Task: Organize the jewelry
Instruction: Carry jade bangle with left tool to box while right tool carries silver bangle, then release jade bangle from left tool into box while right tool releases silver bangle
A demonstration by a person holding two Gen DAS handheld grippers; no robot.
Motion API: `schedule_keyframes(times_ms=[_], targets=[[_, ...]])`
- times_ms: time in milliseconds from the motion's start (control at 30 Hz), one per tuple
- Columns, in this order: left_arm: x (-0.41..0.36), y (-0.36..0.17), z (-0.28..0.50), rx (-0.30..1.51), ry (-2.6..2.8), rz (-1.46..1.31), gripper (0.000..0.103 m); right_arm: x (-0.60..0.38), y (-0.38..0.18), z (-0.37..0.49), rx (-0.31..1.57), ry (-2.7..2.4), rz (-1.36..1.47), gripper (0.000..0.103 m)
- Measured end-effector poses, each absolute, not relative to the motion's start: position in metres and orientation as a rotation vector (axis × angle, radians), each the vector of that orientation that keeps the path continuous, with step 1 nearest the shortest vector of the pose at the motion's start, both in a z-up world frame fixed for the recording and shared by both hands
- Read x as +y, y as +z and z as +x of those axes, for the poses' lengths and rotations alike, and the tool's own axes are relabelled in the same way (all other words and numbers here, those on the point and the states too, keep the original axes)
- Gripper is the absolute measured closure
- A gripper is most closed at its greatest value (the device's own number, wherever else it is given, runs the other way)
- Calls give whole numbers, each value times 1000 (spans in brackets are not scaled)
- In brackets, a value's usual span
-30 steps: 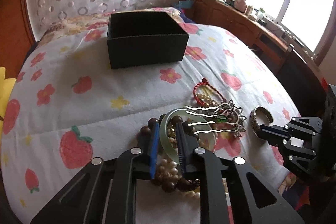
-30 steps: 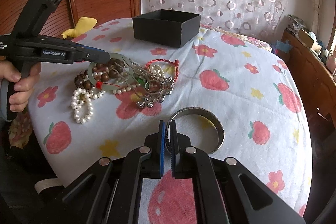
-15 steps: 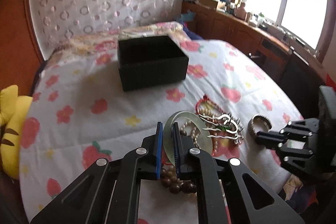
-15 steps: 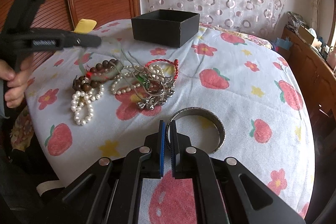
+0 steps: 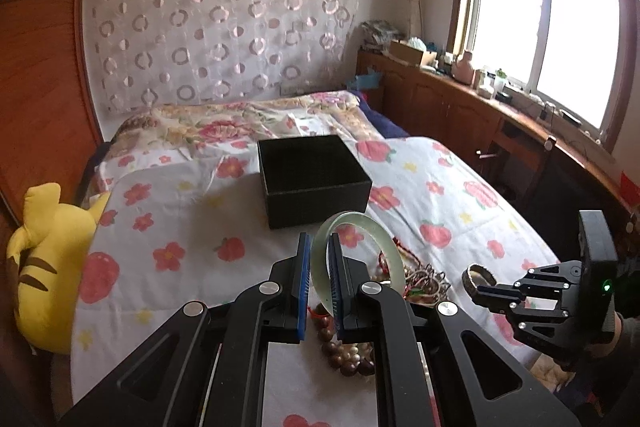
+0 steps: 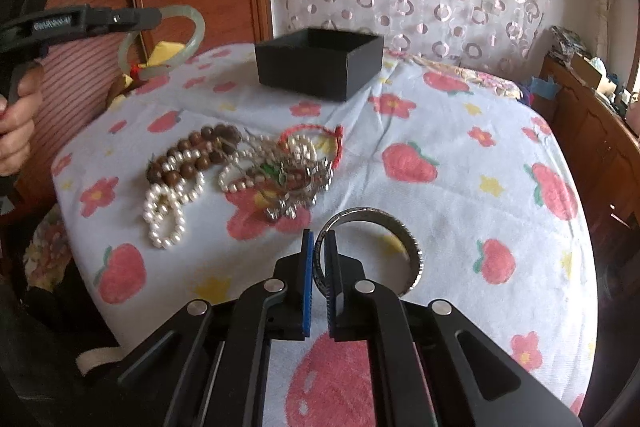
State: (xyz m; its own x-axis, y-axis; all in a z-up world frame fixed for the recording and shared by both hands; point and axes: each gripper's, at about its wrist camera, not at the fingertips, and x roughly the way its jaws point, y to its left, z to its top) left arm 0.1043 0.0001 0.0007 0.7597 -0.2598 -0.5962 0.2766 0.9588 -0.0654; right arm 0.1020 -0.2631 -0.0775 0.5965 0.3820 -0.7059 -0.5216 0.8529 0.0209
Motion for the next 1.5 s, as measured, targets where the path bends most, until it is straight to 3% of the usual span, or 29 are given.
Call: schedule_keyframes(times_ms=[400, 967, 1500], targets=[[-4, 11, 126, 606, -288, 11, 94, -251, -25, 100, 647, 579, -217, 97], [-23, 16, 223, 597, -318, 40, 94, -245, -25, 173, 666, 574, -208, 96], [-18, -37, 304, 705, -301, 38, 94, -212, -17, 254, 659, 649, -236, 96]])
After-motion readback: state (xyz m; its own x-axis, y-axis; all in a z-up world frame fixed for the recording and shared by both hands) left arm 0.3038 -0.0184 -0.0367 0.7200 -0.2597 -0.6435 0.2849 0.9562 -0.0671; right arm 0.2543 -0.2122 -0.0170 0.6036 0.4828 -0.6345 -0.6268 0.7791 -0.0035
